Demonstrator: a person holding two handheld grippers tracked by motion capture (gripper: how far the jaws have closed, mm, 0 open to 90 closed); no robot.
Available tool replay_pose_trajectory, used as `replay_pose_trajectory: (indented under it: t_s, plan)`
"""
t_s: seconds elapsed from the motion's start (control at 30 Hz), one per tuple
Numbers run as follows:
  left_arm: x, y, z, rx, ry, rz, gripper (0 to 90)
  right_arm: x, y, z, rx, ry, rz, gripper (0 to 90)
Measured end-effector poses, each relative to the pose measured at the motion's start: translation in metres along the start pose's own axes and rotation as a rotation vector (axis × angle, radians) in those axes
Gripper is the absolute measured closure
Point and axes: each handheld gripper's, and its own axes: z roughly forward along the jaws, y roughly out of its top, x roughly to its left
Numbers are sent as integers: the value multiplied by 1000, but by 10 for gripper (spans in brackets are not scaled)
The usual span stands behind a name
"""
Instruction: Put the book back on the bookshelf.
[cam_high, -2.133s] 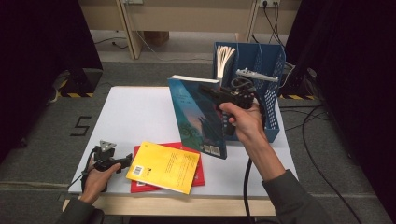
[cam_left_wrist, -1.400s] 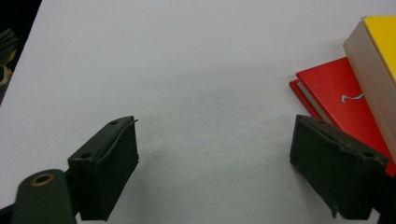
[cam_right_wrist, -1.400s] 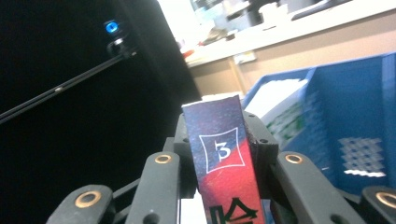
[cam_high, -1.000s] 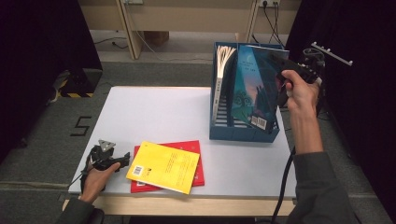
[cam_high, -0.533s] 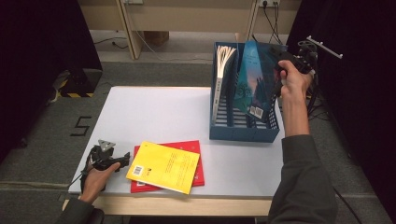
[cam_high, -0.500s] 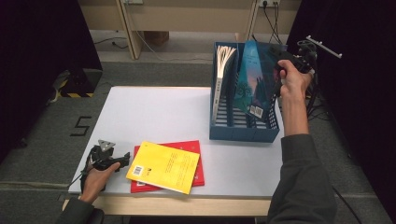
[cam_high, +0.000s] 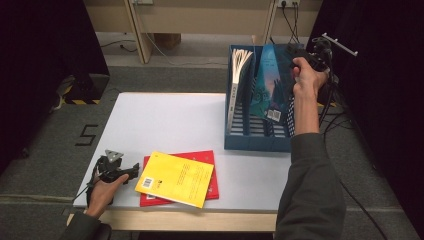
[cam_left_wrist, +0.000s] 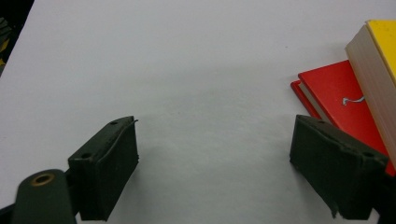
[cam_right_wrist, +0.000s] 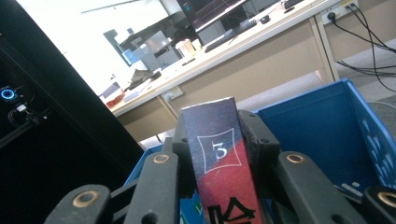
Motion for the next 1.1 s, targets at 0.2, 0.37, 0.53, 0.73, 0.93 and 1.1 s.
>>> replay_pose_trajectory:
  t_s: [0.2, 0.37, 0.53, 0.73, 0.93, 1.1]
  plan:
    - [0, 0, 0, 2, 4, 5, 142, 3, 11, -3, -33, -6, -8, 705]
    - [0, 0, 0, 1, 4, 5, 143, 13, 11, 7, -29, -20, -8, 704]
    - [0, 0, -1, 3, -2, 3, 144, 23, 12, 10, -21, -9, -28, 705]
    - [-1, 0, -1, -3, 1, 8, 146, 26, 6, 14, -28, -14, -35, 702]
    - [-1, 0, 0, -4, 2, 6, 145, 21, -1, 9, -40, -18, -49, 699]
    - [-1, 0, -1, -2, 7, 10, 144, 16, -17, 8, -40, -3, -25, 689]
